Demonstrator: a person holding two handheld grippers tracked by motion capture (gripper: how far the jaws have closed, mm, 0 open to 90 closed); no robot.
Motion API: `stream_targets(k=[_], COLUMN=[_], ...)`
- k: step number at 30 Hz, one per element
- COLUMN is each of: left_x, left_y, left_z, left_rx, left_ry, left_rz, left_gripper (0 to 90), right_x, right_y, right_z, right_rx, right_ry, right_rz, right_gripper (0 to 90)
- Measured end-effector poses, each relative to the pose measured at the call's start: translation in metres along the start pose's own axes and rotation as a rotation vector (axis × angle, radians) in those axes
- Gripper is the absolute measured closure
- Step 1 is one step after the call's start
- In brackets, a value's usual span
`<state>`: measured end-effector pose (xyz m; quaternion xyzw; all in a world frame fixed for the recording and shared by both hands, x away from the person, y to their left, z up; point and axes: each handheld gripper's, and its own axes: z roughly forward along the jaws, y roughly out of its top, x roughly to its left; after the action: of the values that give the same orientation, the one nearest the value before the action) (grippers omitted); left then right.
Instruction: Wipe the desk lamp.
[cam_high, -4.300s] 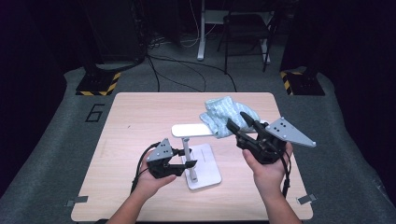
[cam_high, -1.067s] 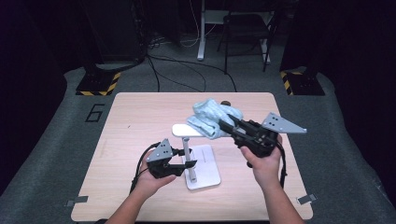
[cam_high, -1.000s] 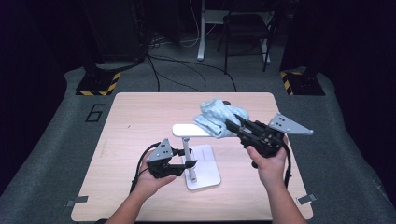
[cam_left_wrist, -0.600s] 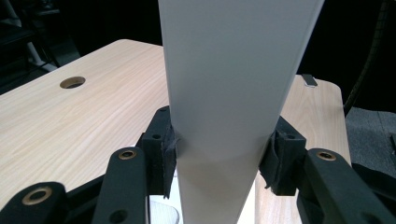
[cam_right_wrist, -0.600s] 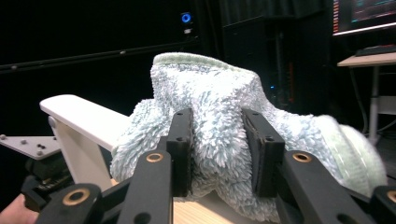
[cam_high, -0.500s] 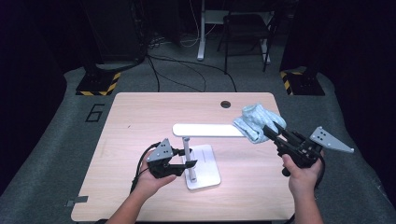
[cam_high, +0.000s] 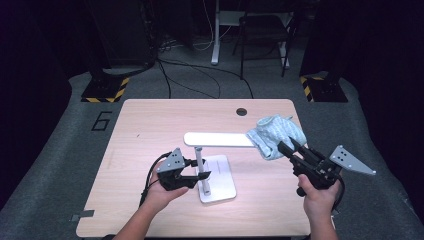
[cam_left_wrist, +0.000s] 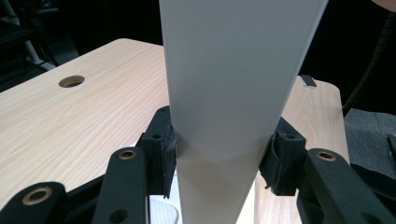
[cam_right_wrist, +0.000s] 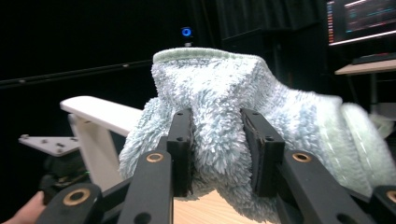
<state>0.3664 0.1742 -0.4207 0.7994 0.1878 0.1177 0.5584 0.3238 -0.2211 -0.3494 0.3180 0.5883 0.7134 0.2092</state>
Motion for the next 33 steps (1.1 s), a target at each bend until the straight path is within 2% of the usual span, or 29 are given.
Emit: stream_targets(k=[3,5,6,8,15,20,27,33], left_x=[0.0,0.0,0.001,0.0,0.001,0.0,0.001,0.0], left_y=[0.0,0.0,0.0,0.0,0.0,-0.001,0.0,-0.001], left_z=[0.0,0.0,0.0,0.0,-0.001,0.0,0.0,0.0], left_rx=[0.001,0.0,0.001,-0.001,0.003,-0.001,0.002,-0.005], left_ry=[0.003,0.001,0.004,0.002,-0.005,-0.003,0.004,0.003], left_rz=[0.008,-0.002,0.009,0.002,0.001,-0.001,0.013,0.001], left_gripper=[52.6,52.6,52.6,52.6,52.5,52.5,52.5,52.5], right_x=[0.009,0.015,0.019,0.026,0.043,0.044,0.047,0.044], right_y=[-0.003,-0.005,-0.007,-0.009,-0.017,-0.023,-0.037,-0.048], right_z=[0.006,0.009,0.011,0.014,0.02,0.022,0.021,0.02], right_rx=[-0.007,-0.009,-0.005,0.0,0.029,0.047,0.084,0.123], right_ry=[0.041,0.072,0.081,0.1,0.138,0.161,0.18,0.182], right_rz=[0.008,0.018,0.012,0.0,-0.023,-0.001,-0.009,-0.014], right_gripper=[66.6,66.7,66.7,66.8,67.0,67.3,67.6,67.8])
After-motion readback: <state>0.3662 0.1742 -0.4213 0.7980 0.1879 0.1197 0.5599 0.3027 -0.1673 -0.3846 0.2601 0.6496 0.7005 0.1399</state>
